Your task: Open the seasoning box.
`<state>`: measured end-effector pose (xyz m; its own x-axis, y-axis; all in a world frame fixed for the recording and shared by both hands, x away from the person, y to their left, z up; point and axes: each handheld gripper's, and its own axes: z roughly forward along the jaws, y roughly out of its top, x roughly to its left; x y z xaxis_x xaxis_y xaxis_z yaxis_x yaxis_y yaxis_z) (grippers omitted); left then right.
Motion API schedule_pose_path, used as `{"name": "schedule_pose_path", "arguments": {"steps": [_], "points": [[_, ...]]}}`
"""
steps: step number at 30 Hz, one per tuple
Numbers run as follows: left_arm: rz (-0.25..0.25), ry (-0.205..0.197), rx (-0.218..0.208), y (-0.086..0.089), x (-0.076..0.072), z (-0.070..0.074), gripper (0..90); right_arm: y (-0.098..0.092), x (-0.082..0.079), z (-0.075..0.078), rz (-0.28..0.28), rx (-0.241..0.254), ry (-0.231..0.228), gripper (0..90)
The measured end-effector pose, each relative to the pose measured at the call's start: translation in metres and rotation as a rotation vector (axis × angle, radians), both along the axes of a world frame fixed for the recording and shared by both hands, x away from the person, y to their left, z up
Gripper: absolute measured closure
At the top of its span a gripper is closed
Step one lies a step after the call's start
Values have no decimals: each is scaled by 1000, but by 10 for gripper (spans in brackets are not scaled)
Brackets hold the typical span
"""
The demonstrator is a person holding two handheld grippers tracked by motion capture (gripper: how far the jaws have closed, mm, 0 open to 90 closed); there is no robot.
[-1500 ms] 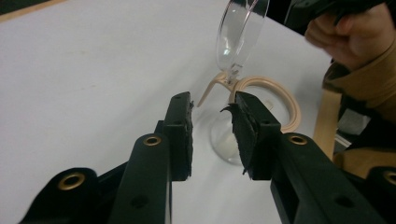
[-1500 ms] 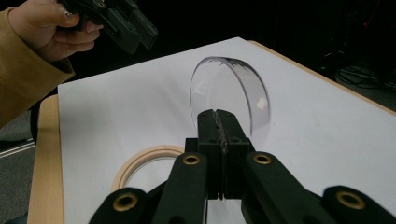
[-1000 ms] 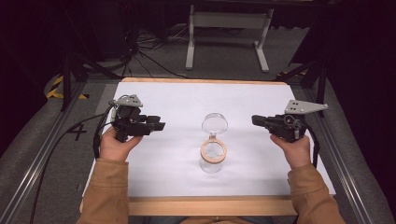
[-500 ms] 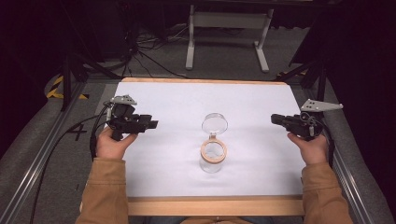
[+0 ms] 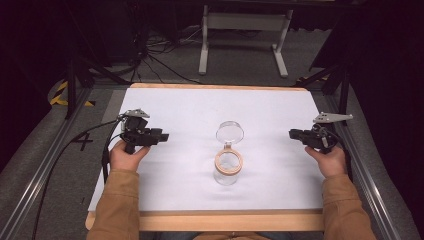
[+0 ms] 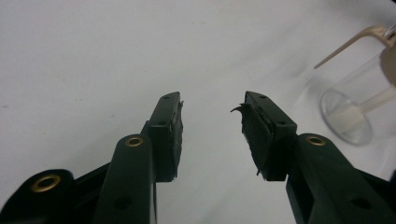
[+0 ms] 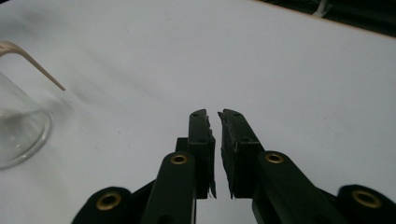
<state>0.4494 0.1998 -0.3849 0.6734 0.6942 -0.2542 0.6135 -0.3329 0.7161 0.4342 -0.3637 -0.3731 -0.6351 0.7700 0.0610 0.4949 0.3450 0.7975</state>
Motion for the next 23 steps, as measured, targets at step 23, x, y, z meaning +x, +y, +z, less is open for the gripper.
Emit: {"name": "schedule_pose_path", "arguments": {"steps": [23], "points": [[-39, 36, 4, -10, 3, -4, 567, 25, 13, -38, 47, -47, 131, 791]]}}
